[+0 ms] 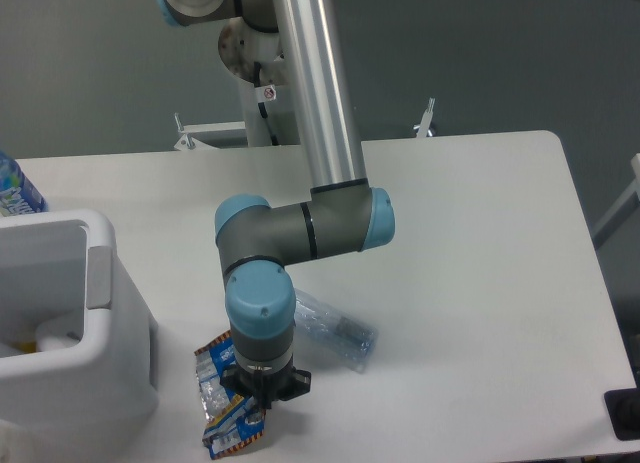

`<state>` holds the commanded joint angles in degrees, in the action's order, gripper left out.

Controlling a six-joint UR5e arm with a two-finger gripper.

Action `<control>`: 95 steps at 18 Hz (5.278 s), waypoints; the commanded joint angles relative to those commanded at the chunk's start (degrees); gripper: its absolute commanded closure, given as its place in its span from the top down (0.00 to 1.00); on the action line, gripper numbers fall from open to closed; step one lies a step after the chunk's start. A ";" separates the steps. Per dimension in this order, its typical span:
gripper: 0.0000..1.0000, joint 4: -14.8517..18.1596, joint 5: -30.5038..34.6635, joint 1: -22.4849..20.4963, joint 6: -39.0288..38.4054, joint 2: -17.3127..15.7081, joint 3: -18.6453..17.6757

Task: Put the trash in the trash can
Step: 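Lift the wrapper and carry it over the white trash bin, then open the gripper to drop the wrapper into the bin, then move the gripper over the clear water bottle and lower it, then close the gripper around the bottle's bottom end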

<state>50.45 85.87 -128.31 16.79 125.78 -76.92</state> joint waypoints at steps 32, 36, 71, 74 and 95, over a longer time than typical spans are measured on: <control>0.00 -8.09 -12.83 11.50 -25.59 -26.38 -2.09; 0.13 -8.09 -12.75 13.53 -17.85 -26.12 -4.46; 1.00 -4.39 -1.85 -14.51 -34.90 -17.34 -21.60; 1.00 -4.39 -0.97 -14.42 -34.90 -13.82 -21.34; 1.00 -4.48 1.14 -12.23 -35.25 -1.16 -15.98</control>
<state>45.97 87.01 -140.54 -18.46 124.63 -92.90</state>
